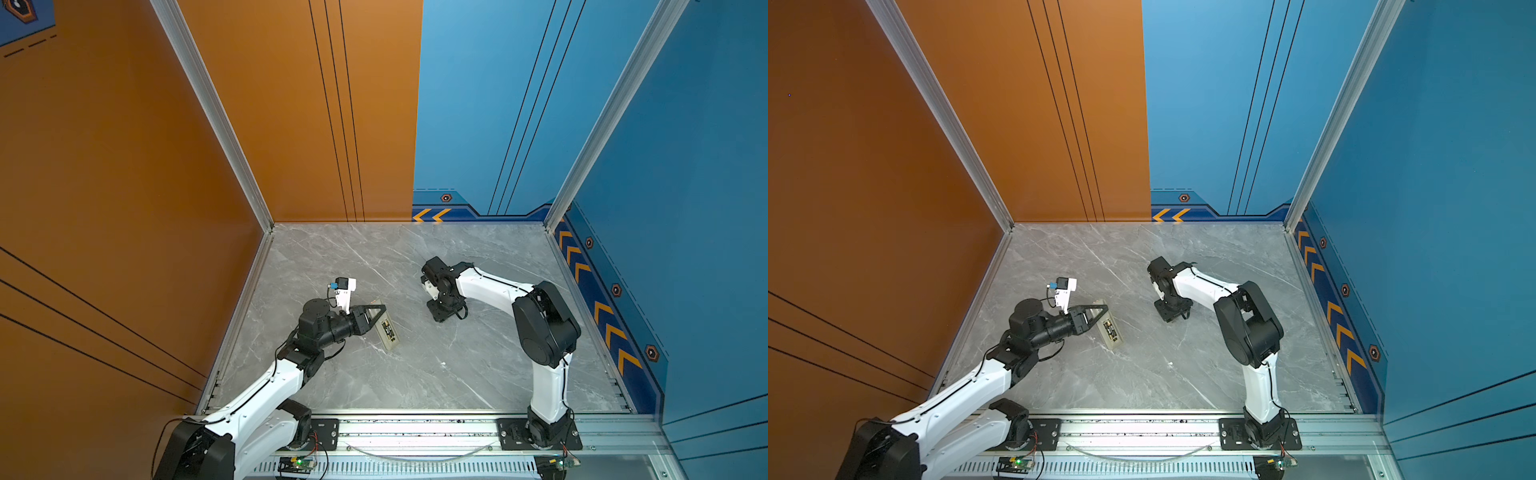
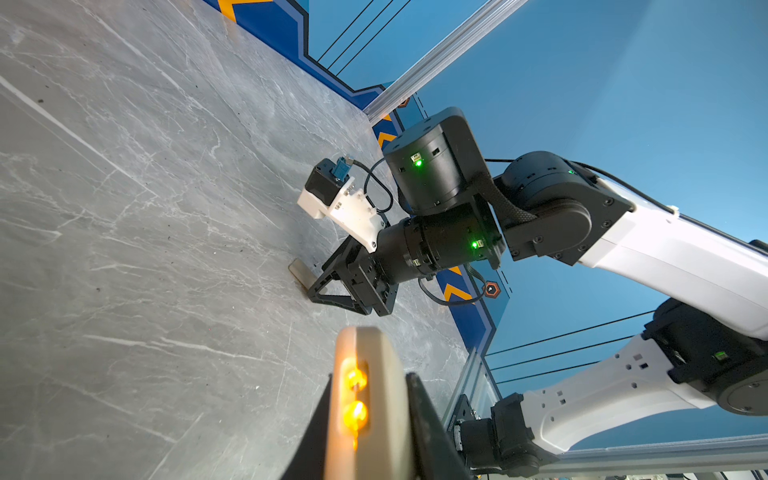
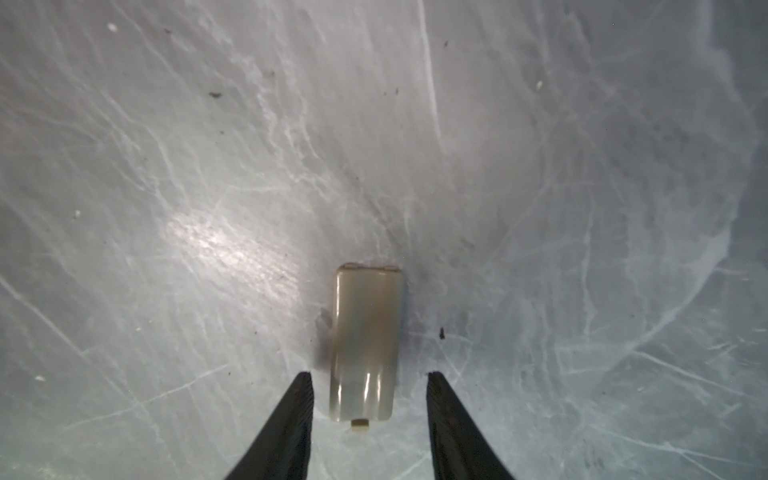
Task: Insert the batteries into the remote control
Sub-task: 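Lower the right gripper and pinch the cream battery cover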
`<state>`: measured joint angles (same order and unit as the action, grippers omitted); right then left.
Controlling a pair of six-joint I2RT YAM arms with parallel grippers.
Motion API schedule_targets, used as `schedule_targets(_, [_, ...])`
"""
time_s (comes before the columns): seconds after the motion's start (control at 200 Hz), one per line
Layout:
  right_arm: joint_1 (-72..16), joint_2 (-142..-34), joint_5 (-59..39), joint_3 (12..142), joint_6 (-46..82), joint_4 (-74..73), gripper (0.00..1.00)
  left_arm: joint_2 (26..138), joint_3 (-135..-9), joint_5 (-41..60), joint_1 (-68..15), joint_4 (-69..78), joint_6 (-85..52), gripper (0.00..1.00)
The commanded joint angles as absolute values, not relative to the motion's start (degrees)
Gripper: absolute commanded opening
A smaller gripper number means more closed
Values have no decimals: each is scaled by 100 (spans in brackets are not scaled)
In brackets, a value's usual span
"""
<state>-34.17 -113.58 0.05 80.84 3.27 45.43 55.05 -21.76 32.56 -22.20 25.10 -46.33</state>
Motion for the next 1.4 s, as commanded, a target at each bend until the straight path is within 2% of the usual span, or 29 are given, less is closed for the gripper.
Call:
schedule_targets(0.0, [-3441,-11515,-53,8024,412,4593,42,5377,-2110,3222,-2232,2672,-4533,0])
schedule_targets(0.896, [-3356,-11615,-218,7895,450,4434,26,5329,-2142,3227,-2172,2672,-4526,0])
schedule_targets(1.397, [-3385,-11151,-150,7783,466,4444,18,5352,-2025,3005,-2178,2755,-4560,0])
